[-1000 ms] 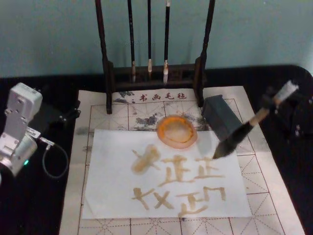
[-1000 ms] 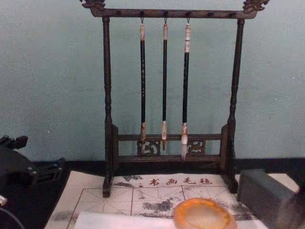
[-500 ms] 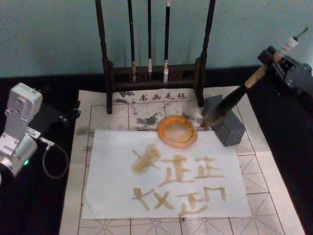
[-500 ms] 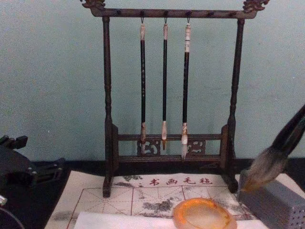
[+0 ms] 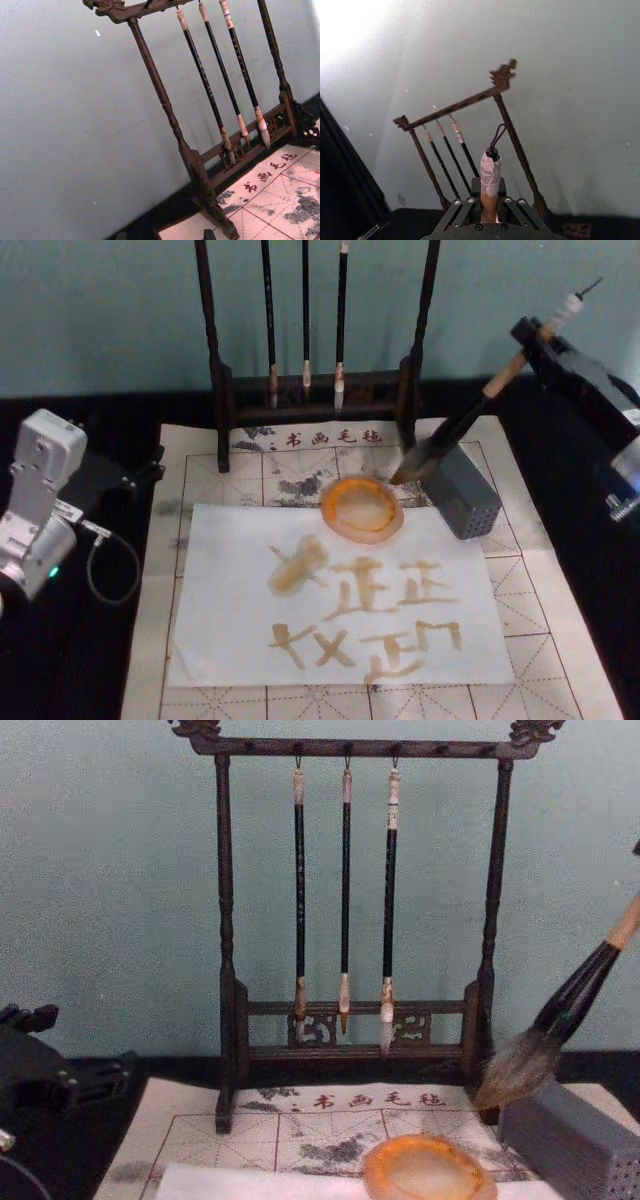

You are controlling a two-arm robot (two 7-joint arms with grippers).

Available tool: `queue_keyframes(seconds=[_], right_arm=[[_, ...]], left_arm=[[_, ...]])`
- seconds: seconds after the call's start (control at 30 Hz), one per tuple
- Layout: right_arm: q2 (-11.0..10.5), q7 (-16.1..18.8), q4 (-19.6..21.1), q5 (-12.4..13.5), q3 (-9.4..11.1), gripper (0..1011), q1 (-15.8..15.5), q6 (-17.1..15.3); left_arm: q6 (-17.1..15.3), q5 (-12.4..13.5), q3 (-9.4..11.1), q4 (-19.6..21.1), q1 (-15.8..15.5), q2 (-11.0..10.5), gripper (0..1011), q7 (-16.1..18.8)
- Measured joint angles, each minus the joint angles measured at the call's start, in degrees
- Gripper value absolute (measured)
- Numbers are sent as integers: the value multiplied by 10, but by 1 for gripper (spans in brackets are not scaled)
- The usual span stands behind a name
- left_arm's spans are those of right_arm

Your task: Pick up the brush from the inkstone, write on the paper, then place the brush back to its original position.

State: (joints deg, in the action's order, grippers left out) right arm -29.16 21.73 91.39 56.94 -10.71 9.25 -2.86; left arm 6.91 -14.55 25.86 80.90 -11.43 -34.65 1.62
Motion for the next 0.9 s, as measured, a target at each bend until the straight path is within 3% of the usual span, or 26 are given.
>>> queue_keyframes(seconds=[0.43, 0.9], right_arm=[[29, -48, -61, 66, -26, 187, 51, -66], [49, -113, -95, 122, -40, 187, 75, -109]], left_arm=[[0, 0, 0, 0, 0, 0, 1001, 0], [0, 0, 0, 0, 0, 0, 1001, 0]])
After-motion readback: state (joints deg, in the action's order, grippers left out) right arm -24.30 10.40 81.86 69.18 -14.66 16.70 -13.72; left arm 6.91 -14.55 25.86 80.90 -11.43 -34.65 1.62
